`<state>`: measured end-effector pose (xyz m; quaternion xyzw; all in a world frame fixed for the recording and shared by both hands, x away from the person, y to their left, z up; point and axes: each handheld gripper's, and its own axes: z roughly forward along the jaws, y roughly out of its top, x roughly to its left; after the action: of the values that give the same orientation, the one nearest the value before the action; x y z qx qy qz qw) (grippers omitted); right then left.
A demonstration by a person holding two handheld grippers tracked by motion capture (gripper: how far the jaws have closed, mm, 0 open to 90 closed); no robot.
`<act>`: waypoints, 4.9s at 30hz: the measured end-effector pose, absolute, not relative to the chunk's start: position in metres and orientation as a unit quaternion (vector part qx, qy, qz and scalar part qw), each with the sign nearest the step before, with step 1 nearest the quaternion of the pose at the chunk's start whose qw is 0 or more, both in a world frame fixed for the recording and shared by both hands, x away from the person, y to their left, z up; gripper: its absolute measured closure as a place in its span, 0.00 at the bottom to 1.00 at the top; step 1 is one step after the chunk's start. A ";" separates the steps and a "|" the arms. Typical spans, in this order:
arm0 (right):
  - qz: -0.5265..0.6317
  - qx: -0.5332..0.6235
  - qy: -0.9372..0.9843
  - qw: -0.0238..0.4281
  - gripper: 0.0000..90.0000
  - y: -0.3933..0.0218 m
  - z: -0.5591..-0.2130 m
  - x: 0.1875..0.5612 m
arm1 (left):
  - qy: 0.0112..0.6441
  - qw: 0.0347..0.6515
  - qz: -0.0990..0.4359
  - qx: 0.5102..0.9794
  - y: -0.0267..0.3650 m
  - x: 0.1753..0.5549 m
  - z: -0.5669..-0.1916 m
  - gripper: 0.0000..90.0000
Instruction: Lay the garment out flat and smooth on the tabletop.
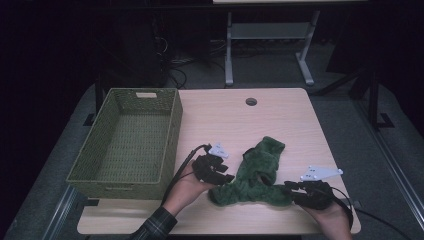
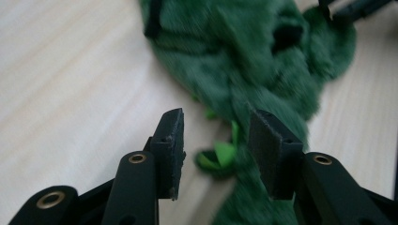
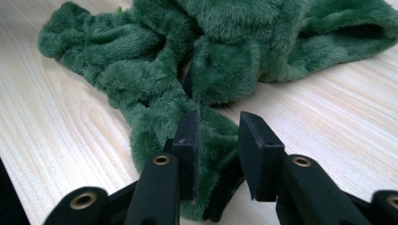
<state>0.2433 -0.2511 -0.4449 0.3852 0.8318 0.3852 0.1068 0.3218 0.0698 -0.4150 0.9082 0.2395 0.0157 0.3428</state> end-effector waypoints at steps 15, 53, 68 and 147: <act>0.382 0.390 0.832 0.099 0.74 -0.244 -0.450 0.246 | 0.216 0.378 0.012 0.900 0.025 0.378 -0.406 0.60; 0.367 0.456 0.804 0.100 0.59 -0.217 -0.461 0.272 | 0.209 0.406 -0.010 0.889 0.023 0.393 -0.398 0.94; 0.356 0.482 0.793 0.111 0.70 -0.240 -0.468 0.288 | 0.219 0.397 -0.014 0.891 0.032 0.395 -0.400 0.94; 0.361 0.431 0.824 0.070 0.69 -0.213 -0.443 0.403 | 0.302 0.335 0.039 0.892 0.048 0.427 -0.434 0.61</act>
<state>0.4032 -0.2128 -0.4434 0.4313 0.8240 0.3608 0.0699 0.4267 0.0481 -0.4337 0.8918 0.3018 0.0394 0.3349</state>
